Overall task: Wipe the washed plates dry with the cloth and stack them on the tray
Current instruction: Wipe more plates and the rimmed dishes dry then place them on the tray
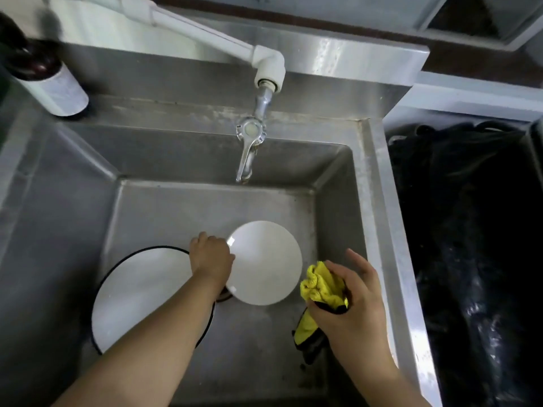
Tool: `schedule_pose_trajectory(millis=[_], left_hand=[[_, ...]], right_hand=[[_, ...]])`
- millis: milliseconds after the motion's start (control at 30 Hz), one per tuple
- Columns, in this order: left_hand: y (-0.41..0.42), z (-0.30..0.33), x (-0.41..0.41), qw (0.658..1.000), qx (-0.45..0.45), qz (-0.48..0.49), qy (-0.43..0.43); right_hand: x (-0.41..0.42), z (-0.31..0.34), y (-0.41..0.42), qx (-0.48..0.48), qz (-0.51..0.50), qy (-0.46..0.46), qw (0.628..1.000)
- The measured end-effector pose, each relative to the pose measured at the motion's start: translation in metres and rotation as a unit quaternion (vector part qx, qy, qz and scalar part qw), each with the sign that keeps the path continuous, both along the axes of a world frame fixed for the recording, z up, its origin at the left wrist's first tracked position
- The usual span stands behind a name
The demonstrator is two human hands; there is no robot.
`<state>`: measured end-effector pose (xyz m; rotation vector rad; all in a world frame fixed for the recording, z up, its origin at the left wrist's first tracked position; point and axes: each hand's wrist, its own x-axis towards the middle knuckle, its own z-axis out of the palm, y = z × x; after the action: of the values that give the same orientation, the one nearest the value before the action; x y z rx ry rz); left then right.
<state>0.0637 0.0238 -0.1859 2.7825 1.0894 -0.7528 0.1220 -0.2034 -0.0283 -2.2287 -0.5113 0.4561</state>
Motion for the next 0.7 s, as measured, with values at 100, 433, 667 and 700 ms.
schedule_pose_trajectory(millis=[100, 433, 667, 700], left_hand=[[0.007, -0.007, 0.003, 1.0, -0.011, 0.01, -0.004], [0.011, 0.005, -0.001, 0.955, -0.213, 0.146, -0.147], [-0.015, 0.022, 0.003, 0.778, -0.42, 0.4, -0.243], [-0.018, 0.025, 0.004, 0.765, -0.436, 0.407, -0.243]], right_hand=[[0.001, -0.004, -0.002, -0.005, -0.006, 0.016, 1.0], [0.001, 0.009, -0.003, 0.011, -0.044, 0.027, 0.999], [0.003, 0.031, -0.014, 0.058, -0.1, 0.004, 0.993], [0.003, 0.035, -0.015, 0.062, -0.103, 0.0, 0.993]])
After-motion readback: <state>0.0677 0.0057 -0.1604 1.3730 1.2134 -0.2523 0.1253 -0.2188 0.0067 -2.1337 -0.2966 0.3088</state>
